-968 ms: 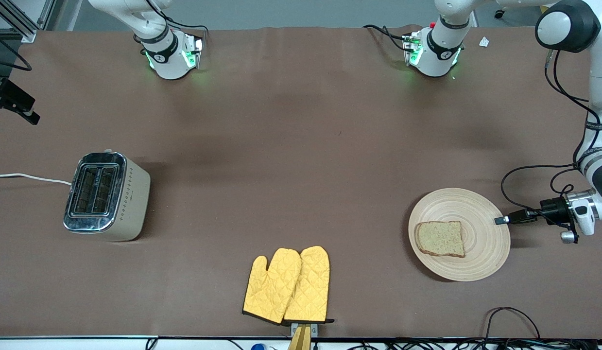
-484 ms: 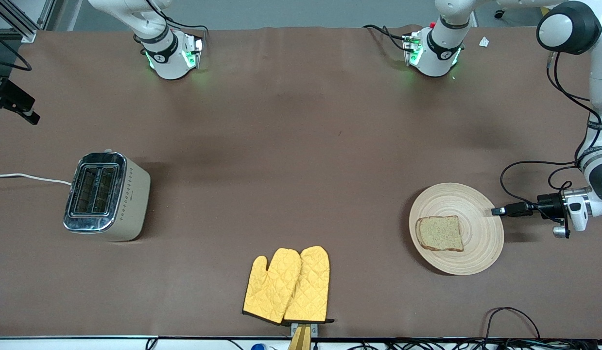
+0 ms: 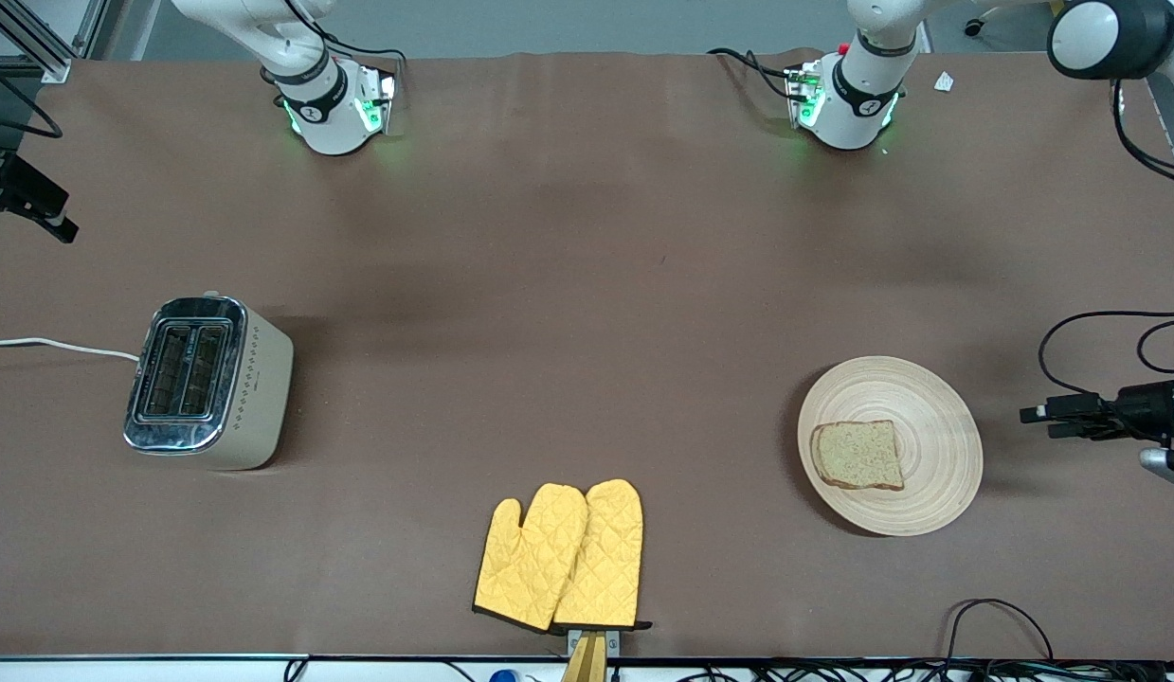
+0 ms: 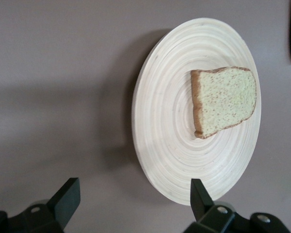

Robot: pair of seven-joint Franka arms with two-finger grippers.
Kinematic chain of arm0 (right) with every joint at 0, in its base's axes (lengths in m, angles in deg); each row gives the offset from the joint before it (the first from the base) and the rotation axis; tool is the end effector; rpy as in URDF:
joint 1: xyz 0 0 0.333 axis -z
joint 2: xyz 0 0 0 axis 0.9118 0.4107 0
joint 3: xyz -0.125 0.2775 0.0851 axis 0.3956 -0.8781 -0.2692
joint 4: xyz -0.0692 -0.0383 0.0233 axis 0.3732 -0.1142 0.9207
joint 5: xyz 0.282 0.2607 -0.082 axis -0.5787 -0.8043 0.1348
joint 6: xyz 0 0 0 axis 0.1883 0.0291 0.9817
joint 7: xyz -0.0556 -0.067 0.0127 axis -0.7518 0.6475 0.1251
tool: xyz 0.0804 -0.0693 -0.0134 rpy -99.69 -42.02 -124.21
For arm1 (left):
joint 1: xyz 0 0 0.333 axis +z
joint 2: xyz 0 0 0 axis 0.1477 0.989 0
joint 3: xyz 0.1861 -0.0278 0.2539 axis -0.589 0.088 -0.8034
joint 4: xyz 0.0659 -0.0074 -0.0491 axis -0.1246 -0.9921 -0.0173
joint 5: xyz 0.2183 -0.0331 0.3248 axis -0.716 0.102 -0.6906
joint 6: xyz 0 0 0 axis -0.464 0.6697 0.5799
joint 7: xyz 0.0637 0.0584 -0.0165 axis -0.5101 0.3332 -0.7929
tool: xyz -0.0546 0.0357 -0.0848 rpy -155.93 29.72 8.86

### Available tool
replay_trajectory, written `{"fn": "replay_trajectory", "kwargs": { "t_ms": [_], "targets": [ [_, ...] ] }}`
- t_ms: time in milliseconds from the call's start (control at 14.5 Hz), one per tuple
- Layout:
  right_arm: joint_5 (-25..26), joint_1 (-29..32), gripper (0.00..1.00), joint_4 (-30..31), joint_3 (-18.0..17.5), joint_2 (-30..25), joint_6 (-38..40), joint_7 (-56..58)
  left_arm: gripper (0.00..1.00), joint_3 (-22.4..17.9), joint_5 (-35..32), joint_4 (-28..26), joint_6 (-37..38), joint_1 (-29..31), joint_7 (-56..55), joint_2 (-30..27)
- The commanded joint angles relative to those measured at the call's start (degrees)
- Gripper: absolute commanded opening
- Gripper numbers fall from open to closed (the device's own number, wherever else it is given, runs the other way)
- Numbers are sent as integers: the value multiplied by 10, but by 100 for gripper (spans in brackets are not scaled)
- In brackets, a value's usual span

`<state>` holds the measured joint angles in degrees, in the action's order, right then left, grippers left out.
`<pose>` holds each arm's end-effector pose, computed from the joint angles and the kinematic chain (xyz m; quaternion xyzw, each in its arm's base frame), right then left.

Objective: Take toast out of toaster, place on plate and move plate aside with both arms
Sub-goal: 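Open the left gripper and release the plate rim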

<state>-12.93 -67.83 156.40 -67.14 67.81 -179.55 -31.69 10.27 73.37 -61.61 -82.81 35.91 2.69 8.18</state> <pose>0.5230 -0.0393 0.6706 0.9978 -0.0115 0.0649 0.0060 0.6872 0.2286 0.2919 0.9608 -0.0984 0.0071 0.2591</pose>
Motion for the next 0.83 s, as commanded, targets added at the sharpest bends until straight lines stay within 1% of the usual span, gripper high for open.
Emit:
{"fn": "replay_trajectory", "kwargs": {
  "t_ms": [0,69,277,553,691,761],
  "targets": [
    [9,2,100,-8,-3,3,6,2,100,-3,-74,-15,4,-45,-66,-85],
    [9,2,100,-8,-3,3,6,2,100,-1,-95,-16,4,-57,-91,-101],
    [9,2,100,-8,-3,3,6,2,100,9,-104,-38,18,-94,-185,-155],
    [9,1,100,-8,-4,3,6,3,100,14,-112,-39,41,-156,-318,-190],
    [9,1,100,-8,-3,3,5,3,100,15,-159,-39,48,-198,-383,-217],
    [9,1,100,-7,-3,3,6,2,100,15,-169,-38,61,-217,-408,-227]
  ]
}}
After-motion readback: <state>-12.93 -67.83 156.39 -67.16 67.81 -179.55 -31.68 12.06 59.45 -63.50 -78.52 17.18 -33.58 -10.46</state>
